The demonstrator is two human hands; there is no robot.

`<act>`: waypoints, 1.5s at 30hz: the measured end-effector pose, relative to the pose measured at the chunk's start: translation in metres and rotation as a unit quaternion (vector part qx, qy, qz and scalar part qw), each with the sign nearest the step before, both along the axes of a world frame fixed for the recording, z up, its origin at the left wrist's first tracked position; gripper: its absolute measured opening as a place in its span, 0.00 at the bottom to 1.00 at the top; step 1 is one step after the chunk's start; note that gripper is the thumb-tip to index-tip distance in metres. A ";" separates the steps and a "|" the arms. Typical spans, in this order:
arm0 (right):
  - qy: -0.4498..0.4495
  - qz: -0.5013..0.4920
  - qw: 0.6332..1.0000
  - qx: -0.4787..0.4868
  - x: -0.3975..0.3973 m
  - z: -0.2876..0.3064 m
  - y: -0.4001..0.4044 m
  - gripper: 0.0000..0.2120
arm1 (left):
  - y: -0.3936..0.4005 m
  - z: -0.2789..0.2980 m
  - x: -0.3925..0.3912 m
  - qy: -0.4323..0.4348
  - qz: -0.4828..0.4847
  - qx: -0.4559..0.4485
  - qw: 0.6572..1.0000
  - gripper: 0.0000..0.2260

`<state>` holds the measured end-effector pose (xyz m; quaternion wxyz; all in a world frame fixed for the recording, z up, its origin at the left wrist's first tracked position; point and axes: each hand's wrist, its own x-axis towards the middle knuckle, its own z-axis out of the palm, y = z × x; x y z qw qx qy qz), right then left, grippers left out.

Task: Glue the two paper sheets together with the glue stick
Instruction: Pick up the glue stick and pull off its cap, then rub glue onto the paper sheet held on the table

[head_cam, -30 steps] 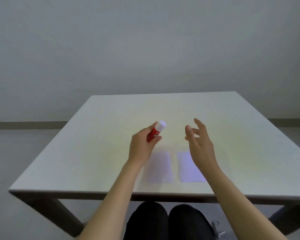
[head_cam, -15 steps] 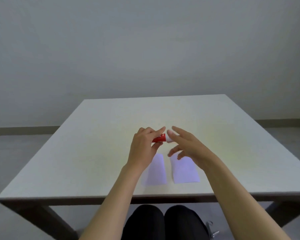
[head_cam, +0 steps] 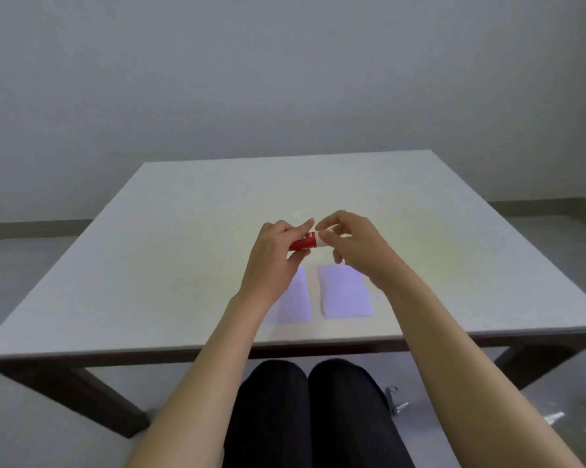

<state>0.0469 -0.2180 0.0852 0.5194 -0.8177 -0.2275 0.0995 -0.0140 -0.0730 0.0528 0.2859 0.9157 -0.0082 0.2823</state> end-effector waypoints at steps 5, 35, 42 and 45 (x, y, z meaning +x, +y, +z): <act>-0.007 -0.018 0.996 -0.090 -0.001 -0.003 -0.003 0.20 | -0.007 -0.005 -0.003 0.024 -0.012 0.002 1.000 0.20; -0.169 -0.168 0.927 -0.291 0.066 -0.072 -0.023 0.16 | 0.027 -0.040 -0.010 0.093 0.069 -0.199 0.973 0.10; -0.191 -0.160 0.905 -0.344 0.055 -0.071 -0.026 0.26 | 0.028 -0.030 -0.014 0.040 0.097 -0.279 0.954 0.09; -0.177 -0.183 0.918 -0.306 0.041 -0.060 -0.025 0.32 | 0.023 -0.021 -0.015 -0.006 0.109 -0.362 0.926 0.11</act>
